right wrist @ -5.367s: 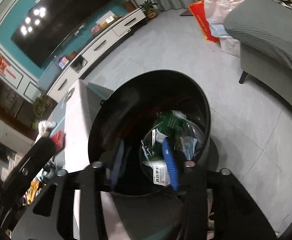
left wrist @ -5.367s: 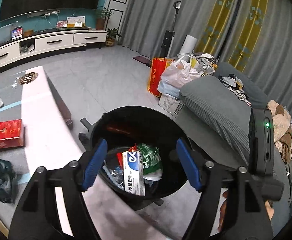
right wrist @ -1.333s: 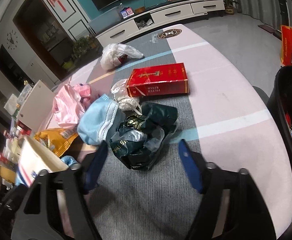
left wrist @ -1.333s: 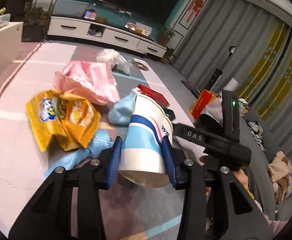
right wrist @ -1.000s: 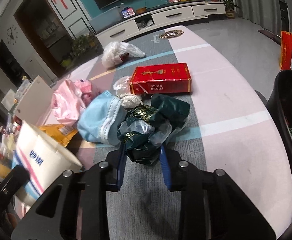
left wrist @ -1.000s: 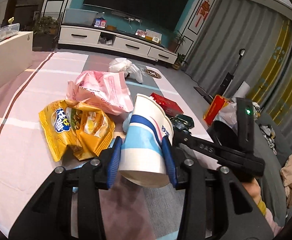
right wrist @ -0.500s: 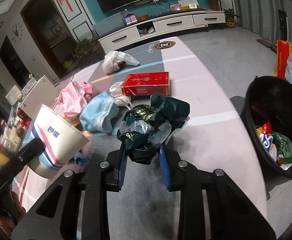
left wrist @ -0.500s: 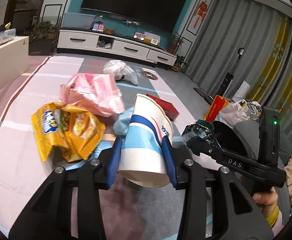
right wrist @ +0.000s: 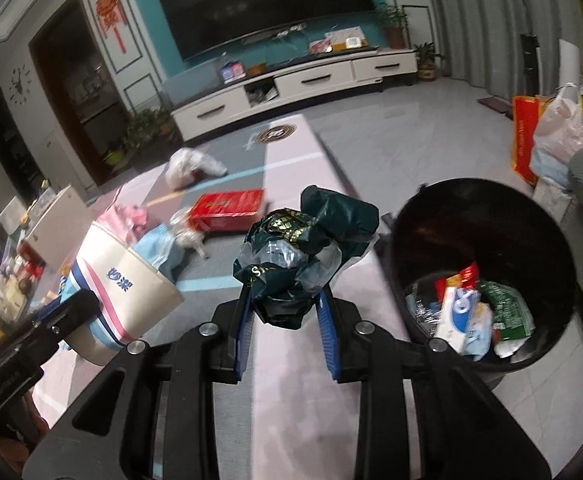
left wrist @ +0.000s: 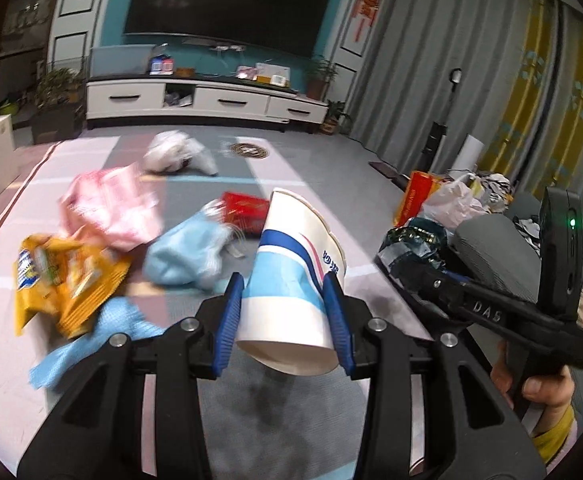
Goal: Collect trash
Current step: 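Carry the cup and bag to the bin and open both tools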
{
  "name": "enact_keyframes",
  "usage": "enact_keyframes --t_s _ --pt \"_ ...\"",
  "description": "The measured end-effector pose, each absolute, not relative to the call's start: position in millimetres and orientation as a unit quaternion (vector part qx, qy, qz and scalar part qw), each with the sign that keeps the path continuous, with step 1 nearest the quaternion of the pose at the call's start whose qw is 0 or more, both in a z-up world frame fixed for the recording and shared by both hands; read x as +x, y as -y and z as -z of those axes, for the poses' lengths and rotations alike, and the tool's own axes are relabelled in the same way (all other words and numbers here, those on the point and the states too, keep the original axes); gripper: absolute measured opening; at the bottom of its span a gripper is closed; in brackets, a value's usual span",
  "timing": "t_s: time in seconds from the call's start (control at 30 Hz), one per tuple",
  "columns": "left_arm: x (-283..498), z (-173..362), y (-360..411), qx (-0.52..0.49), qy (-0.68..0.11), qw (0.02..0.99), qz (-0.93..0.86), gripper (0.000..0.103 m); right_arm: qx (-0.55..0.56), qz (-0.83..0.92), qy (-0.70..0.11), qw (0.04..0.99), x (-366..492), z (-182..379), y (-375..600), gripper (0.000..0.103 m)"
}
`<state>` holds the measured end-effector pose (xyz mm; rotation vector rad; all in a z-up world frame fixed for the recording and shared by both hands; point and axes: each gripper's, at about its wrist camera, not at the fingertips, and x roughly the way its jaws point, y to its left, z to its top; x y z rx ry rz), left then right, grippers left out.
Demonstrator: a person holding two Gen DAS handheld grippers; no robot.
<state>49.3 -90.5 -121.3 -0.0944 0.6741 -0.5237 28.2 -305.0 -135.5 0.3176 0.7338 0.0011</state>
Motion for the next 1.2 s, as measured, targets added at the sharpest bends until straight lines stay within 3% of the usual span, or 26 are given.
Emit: enact_keyframes --t_s 0.67,1.2 --pt "70.2 115.1 273.9 0.029 -0.33 0.878 0.346 0.042 0.182 0.162 -0.326 0.914 -6.5 138.4 416.2 0.031" --pt "86.6 146.7 340.6 0.087 -0.361 0.865 0.338 0.043 0.212 0.198 -0.361 0.886 -2.2 162.8 452.7 0.034"
